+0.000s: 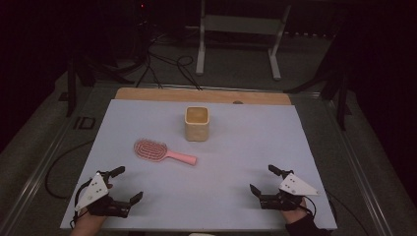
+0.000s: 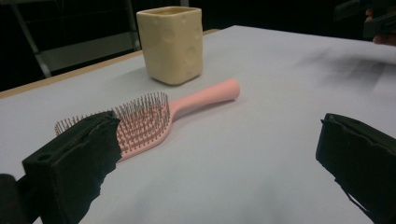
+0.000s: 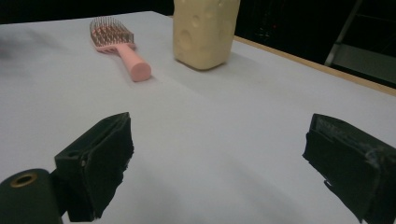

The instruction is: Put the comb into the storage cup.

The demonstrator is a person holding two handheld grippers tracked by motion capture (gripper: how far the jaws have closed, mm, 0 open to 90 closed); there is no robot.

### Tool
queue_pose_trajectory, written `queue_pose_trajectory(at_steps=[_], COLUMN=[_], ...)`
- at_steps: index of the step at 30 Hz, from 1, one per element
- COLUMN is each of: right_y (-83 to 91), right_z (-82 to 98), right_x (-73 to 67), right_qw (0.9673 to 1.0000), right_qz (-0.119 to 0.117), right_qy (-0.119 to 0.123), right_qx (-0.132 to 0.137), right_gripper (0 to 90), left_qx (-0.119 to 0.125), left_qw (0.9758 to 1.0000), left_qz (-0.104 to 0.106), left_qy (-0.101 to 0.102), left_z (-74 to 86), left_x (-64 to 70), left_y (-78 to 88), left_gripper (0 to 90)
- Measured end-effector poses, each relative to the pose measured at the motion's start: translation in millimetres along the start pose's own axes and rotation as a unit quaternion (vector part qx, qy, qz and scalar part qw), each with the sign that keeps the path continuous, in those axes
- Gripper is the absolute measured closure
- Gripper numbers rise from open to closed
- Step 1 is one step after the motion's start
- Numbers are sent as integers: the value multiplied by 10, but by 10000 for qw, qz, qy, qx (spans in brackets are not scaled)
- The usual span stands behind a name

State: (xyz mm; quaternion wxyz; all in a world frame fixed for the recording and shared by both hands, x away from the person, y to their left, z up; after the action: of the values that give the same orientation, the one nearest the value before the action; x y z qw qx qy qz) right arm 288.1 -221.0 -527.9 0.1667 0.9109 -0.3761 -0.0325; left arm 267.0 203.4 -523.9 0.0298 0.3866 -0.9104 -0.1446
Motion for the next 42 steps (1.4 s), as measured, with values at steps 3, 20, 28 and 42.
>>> queue_pose_trajectory(at_steps=[3, 20, 28, 42], right_y=[4, -25, -3, 12], right_z=[4, -5, -44, -84], right_x=[-10, -69, -86, -103], right_qw=[10000, 9999, 9999, 9998], right_qz=[-2, -37, -11, 59], right_qy=[2, 112, 137, 179], right_qx=[-12, -49, 42, 101], right_gripper=[76, 76, 76, 76], left_qx=[-28, -160, -117, -231], left_qw=[10000, 9998, 9998, 9991], left_qz=[-3, 74, 171, 261], left_qy=[2, -58, -60, -229], left_z=[5, 4, -113, -324], left_x=[-1, 45, 89, 97], left_y=[5, 1, 18, 21], left_gripper=[0, 0, 0, 0])
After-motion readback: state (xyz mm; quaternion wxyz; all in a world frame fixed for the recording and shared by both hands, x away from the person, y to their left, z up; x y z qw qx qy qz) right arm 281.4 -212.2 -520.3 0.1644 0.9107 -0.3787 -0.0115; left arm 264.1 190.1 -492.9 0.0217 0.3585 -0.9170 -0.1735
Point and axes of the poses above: each handheld gripper's, and its own axes: y roughly backward along the jaws, z roughly out of its underside, x roughly to its right, the point moved 8 cm from there along -y, roughly forward along the jaws, and after that the axes turned 3 degrees about -z, right-handed, at the moved point
